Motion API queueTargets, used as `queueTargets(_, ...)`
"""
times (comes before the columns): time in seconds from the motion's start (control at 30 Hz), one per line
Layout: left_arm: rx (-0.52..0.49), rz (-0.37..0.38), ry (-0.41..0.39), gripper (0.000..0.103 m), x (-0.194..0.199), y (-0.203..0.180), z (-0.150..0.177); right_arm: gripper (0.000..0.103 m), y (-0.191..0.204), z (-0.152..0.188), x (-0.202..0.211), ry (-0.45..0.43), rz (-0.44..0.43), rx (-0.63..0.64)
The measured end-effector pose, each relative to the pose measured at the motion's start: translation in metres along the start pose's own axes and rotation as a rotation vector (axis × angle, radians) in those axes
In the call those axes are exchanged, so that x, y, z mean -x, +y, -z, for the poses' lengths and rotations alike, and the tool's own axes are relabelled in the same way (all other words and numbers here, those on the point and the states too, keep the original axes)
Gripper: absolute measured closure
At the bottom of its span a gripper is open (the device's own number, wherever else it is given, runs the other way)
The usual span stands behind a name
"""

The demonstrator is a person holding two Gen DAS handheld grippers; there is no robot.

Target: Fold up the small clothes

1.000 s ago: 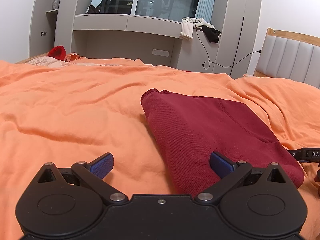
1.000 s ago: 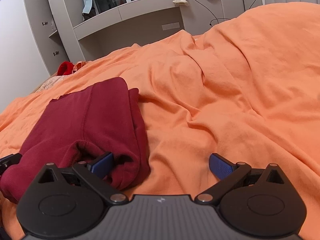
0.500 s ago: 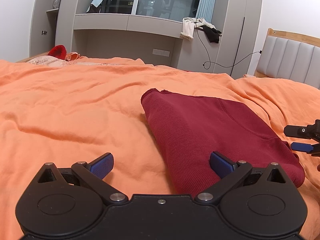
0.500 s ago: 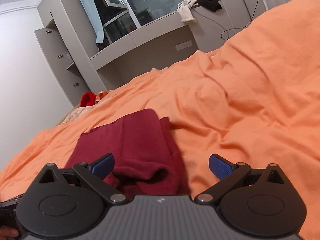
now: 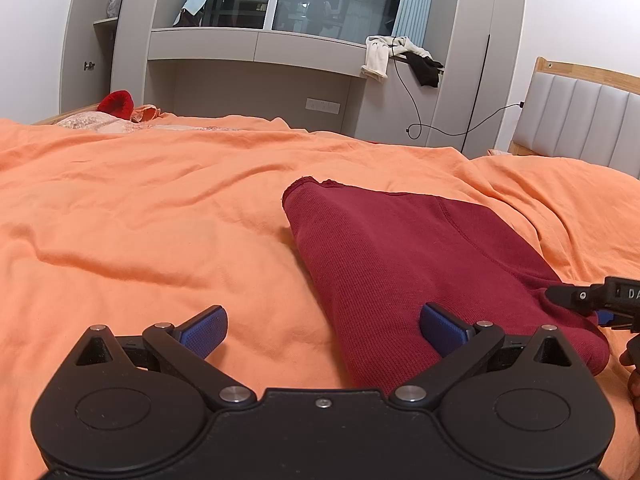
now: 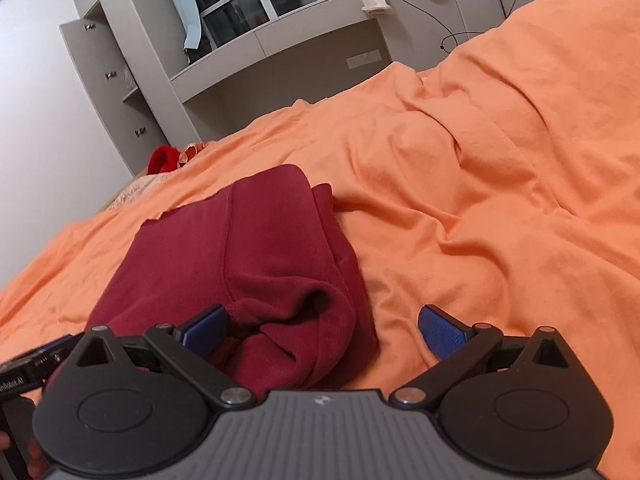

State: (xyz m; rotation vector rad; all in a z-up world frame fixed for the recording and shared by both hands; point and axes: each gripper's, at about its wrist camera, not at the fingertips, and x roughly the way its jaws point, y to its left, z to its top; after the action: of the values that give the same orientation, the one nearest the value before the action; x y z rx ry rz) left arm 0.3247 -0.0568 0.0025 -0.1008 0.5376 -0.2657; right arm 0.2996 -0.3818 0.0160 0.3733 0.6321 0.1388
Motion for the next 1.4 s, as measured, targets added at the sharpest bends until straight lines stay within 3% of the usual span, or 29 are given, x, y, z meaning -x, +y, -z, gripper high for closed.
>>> queueTargets(0.2,0.001,0.001,0.0,0.001,0.0,0.0,0.0,0.0,0.004,0.001,0.002,-0.008,0.012,0.018)
queueTargets(0.33,0.007,0.001,0.002,0.001,0.0,0.0,0.0,0.0,0.007,-0.003,0.013,-0.09,-0.03,0.009)
queueTargets(0.5,0.01,0.002,0.001,0.0,0.0,0.001,0.001,0.0,-0.005,-0.021,0.008,-0.14,-0.113,-0.12)
queueTargets(0.67,0.014,0.003,0.002,0.0,-0.001,0.001,0.001,0.001,-0.022,-0.026,-0.024,-0.103,-0.173,-0.238)
queueTargets(0.9,0.015,0.004,0.003,0.0,-0.002,0.002,0.002,0.025,-0.019,-0.018,-0.032,-0.088,-0.198,-0.235)
queueTargets(1.0,0.013,0.003,0.002,0.0,-0.002,0.002,0.002,0.035,-0.015,-0.012,-0.035,-0.08,-0.17,-0.216)
queueTargets(1.4,0.01,0.001,0.002,0.0,-0.003,0.002,0.003,0.038,-0.009,-0.003,-0.039,-0.072,-0.129,-0.207)
